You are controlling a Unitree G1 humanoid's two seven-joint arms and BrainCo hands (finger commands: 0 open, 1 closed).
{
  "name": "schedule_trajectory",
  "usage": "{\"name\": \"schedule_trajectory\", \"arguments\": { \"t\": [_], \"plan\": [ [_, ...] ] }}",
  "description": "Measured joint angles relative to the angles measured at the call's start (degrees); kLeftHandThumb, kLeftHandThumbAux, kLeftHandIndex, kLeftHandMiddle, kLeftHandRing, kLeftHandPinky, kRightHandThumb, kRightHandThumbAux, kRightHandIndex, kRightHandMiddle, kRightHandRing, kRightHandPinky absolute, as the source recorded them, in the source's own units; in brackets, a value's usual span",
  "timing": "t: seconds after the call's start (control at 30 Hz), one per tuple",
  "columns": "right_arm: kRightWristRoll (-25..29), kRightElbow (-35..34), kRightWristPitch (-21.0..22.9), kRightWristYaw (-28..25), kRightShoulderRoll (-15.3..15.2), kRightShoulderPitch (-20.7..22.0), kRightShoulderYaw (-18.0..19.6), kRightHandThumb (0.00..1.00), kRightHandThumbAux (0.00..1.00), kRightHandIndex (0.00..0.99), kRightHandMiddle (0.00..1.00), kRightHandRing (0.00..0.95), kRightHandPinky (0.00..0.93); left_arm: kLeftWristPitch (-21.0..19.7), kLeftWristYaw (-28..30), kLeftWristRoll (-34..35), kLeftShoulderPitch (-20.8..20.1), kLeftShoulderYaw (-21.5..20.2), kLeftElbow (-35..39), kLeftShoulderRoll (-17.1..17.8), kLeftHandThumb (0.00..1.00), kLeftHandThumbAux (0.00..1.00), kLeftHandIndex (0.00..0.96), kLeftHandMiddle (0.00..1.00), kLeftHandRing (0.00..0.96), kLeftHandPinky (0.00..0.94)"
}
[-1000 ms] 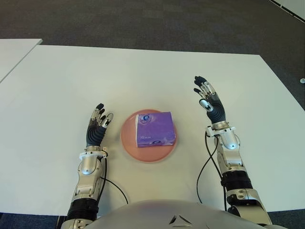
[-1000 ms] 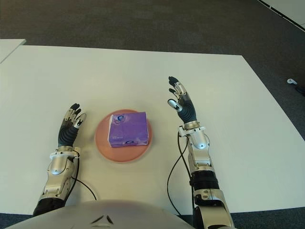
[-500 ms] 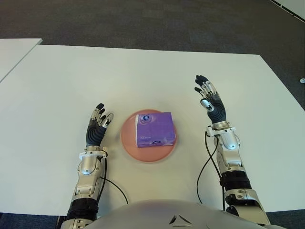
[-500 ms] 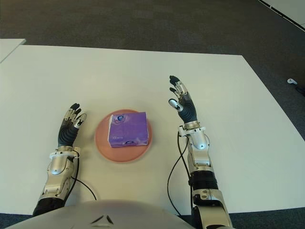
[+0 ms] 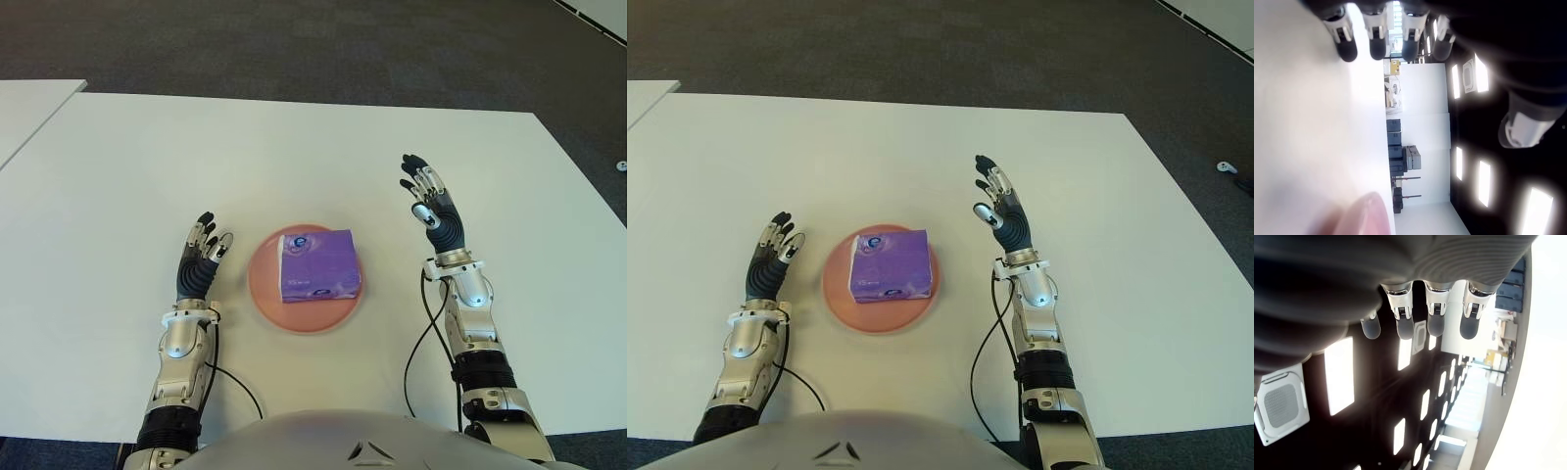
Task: Put the tissue paper into the plate.
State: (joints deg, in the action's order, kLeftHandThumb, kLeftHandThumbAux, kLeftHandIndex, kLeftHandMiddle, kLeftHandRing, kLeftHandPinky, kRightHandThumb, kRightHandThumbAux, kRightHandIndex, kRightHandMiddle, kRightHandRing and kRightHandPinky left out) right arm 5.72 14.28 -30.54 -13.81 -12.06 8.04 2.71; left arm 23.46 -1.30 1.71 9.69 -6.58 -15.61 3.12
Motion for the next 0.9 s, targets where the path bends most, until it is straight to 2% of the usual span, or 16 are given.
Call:
{"name": "schedule_trajectory", "arguments": {
  "t": [0.13, 0.17, 0.27, 0.43, 0.67, 0.9],
  "plan": [
    [0.0, 0.0, 0.0, 0.0, 0.1, 0.0, 0.0, 0.0, 0.362, 0.0, 0.0, 0.0, 0.0, 0.0, 0.0, 0.0, -0.1, 0.0, 0.0, 0.1, 0.0, 0.501, 0.0, 0.0, 0.0, 0.0],
    [0.0, 0.0, 0.1, 0.0, 0.1, 0.0, 0.0, 0.0, 0.417, 0.0, 0.0, 0.0, 0.0, 0.0, 0.0, 0.0, -0.1, 0.0, -0.1, 0.1, 0.0, 0.501, 0.0, 0.0, 0.0, 0.0],
    [2.3, 3.2, 3.2, 0.6, 3.8, -1.1, -0.1, 0.0, 0.486, 0.0, 0.0, 0.0, 0.0, -0.1, 0.0, 0.0, -0.2, 0.0, -0.1, 0.2, 0.0, 0.5, 0.0, 0.0, 0.0, 0.0],
    [3.9, 13.2, 7.1, 1.0, 9.8, -2.6, 0.1, 0.0, 0.503, 0.0, 0.0, 0.0, 0.0, 0.5, 0.0, 0.0, -0.7, 0.0, 0.0, 0.3, 0.0, 0.502, 0.0, 0.0, 0.0, 0.0],
    [3.9, 19.8, 6.0, 1.4, 12.1, 1.3, 1.2, 0.0, 0.516, 0.0, 0.0, 0.0, 0.0, 0.1, 0.0, 0.0, -0.7, 0.1, -0.3, 0.3, 0.0, 0.5, 0.0, 0.0, 0.0, 0.0],
    [1.7, 21.6, 2.0, 4.9, 13.5, 1.8, 1.1, 0.0, 0.539, 0.0, 0.0, 0.0, 0.0, 0.0, 0.0, 0.0, -0.5, -0.1, -0.3, 0.4, 0.0, 0.501, 0.0, 0.0, 0.0, 0.0]
  ]
}}
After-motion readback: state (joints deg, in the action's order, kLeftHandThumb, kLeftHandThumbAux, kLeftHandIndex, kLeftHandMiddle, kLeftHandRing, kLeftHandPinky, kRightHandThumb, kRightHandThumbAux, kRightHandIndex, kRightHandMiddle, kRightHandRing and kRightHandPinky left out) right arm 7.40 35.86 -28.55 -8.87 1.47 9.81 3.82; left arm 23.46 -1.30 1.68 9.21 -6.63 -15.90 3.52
